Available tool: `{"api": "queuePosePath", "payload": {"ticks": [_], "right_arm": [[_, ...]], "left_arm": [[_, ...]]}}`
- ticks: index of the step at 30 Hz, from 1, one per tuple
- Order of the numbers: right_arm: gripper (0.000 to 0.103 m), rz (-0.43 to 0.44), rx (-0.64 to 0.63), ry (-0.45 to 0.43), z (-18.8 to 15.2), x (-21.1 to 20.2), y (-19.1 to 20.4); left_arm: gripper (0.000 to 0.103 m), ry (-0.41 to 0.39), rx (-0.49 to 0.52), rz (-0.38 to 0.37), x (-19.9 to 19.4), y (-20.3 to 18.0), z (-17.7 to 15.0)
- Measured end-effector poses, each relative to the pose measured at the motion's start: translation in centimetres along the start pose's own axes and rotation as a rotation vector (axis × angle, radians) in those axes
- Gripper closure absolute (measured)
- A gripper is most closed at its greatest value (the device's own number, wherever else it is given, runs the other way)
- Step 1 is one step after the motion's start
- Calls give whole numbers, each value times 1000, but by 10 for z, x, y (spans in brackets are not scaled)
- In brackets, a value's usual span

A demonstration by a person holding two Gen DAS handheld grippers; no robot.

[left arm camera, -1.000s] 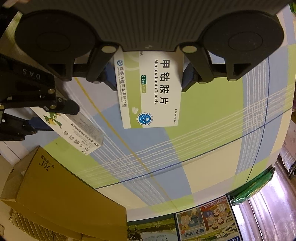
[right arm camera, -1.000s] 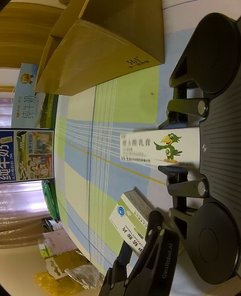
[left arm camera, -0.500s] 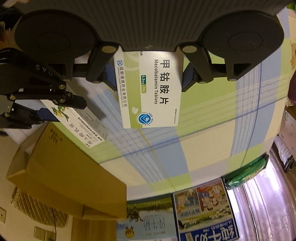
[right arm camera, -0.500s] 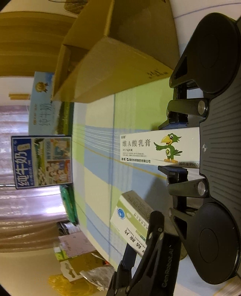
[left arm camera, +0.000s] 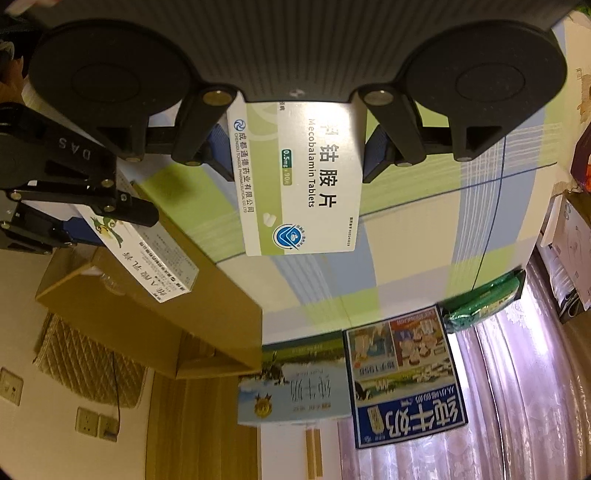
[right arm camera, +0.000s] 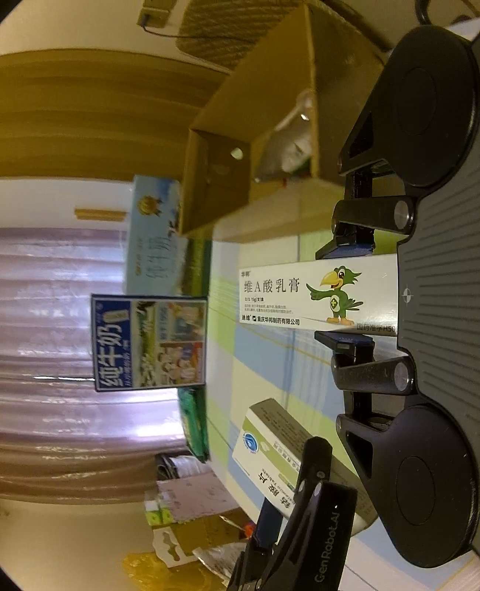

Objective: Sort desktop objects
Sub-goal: 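Carry both medicine boxes into cardboard box and open both tools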

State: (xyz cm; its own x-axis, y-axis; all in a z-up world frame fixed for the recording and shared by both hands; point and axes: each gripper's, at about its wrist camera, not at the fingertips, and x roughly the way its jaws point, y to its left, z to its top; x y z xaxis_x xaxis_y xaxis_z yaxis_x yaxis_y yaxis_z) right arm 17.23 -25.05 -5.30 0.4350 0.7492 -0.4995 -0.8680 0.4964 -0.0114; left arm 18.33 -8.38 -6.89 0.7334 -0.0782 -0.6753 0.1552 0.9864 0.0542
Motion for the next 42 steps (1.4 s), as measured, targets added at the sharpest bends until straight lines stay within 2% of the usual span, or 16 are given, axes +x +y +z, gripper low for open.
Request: {"api": "queuePosePath", "payload": {"ticks": [12,23,30,33,38,42], "right_arm": [[67,-45,-10,-88,31,-23,-37],[67,-125,49,-165,69,-25,-103],[67,-224,122,-143,66,-4,-155],[67,-224,172,-106,60,7,-173],[67,-229,194,-100,61,15,-190],[67,-228,199,-90,63,26,-197]], "left_arm": [[37,-69,9,-49,-10,-36,31],[37,-127,15,-125,-4,-81,72],[37,-147,20,-186,16,-108,106],[37,-143,38,-194,30,-120,118],[37,-122,12,-241,60,-130,139],[37,-111,-4,-243,79,-135,149]]}}
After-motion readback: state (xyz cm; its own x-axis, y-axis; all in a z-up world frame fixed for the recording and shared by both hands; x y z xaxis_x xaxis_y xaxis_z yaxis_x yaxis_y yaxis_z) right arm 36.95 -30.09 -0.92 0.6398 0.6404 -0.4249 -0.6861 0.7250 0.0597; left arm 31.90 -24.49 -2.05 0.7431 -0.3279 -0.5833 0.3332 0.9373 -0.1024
